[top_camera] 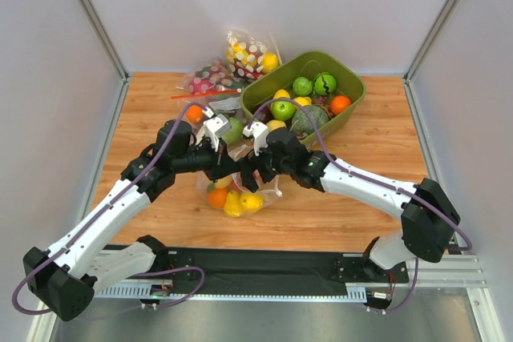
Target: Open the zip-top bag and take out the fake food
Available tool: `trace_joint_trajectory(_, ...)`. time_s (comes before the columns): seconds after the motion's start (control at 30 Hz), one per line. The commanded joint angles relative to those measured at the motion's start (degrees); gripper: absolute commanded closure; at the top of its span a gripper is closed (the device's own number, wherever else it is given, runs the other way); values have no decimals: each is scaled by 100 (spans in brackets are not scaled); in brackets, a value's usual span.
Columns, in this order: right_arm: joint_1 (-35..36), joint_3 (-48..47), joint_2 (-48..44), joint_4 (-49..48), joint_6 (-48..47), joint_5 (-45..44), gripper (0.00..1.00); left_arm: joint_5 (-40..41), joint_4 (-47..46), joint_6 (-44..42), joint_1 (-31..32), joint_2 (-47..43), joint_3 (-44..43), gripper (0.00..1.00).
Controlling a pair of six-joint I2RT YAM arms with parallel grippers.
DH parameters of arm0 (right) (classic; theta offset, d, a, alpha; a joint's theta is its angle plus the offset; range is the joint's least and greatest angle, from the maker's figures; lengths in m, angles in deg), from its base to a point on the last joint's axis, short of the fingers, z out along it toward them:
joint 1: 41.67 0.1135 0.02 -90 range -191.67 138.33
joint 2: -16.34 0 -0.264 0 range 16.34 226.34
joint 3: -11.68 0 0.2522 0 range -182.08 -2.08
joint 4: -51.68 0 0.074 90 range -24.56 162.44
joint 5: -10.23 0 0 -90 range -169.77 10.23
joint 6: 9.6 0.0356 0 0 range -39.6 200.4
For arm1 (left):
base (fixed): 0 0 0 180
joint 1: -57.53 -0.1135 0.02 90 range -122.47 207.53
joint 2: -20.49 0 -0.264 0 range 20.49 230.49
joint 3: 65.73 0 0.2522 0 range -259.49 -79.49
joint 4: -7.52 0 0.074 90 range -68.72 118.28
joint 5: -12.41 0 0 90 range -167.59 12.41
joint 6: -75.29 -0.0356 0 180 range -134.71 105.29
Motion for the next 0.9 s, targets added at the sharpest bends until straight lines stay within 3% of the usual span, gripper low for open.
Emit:
trace_joint_trajectory(0.0,48,20,197,-530,-92,-264,1,-204,-287,20,36,18,-20,100)
trace_joint_trajectory(0.33,171,477,198,-1495,57,-142,0,-196,-278,11,36,62,-20,100)
trace_joint_trajectory(0.87,540,618,-163,-1769,514,377,0,235,-129,37,36,167,-47,100)
